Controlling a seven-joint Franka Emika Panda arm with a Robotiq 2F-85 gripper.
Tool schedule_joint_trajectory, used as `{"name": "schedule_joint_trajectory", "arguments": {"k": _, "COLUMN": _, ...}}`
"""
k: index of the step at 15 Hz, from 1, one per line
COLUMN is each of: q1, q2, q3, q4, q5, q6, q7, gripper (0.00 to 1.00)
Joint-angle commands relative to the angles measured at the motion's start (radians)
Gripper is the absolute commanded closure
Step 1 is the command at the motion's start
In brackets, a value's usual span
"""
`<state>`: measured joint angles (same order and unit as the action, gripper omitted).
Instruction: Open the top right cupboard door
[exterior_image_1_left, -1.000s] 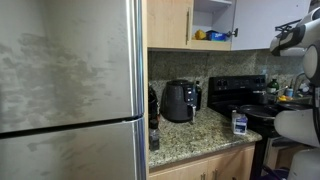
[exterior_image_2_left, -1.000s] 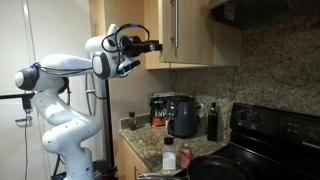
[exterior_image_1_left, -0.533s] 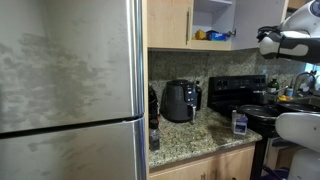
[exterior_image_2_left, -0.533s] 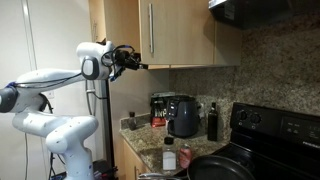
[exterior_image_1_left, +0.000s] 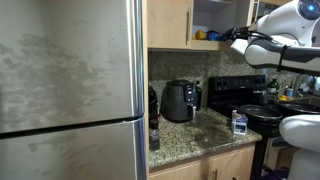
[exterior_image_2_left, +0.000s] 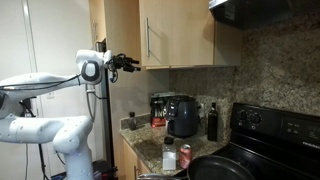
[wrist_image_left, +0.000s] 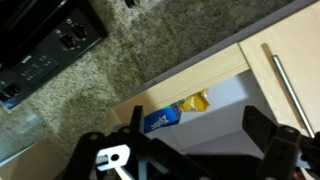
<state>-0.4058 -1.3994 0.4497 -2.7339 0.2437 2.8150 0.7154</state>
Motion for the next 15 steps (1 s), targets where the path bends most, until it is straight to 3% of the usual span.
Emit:
{"name": "schedule_joint_trajectory", "arguments": {"k": 1, "q1": 0.077, "q2": 0.181, "q3": -0.045, "q4": 0.038, "q5": -0.018, "q6": 0.280, "q7": -0.066, "gripper": 0.00}}
{"name": "schedule_joint_trajectory", "arguments": {"k": 5, "q1": 0.055, "q2": 0.377, "q3": -0.062, "q4": 0.135, "q5": -0.021, "q6": 0.518, "q7": -0.140, "gripper": 0.00}}
{"name": "schedule_joint_trajectory", "arguments": {"k": 7, "q1": -0.005, "q2": 0.420, "q3": -0.048, "q4": 0.186, "q5": -0.002, "q6": 0.568, "q7": -0.175, "gripper": 0.00}}
{"name": "schedule_joint_trajectory", "arguments": {"k": 11, "q1": -0.139, "q2": 0.399, "q3": -0.022, "q4": 0.239, "q5": 0.061, "q6": 0.589, "q7": -0.233, "gripper": 0.00}}
{"name": "schedule_joint_trajectory", "arguments": {"k": 15, "q1": -0.260, "q2": 0.314, "q3": -0.024, "q4": 0.217, "q5": 0.123, "q6": 0.587, "q7": -0.245, "gripper": 0.00}}
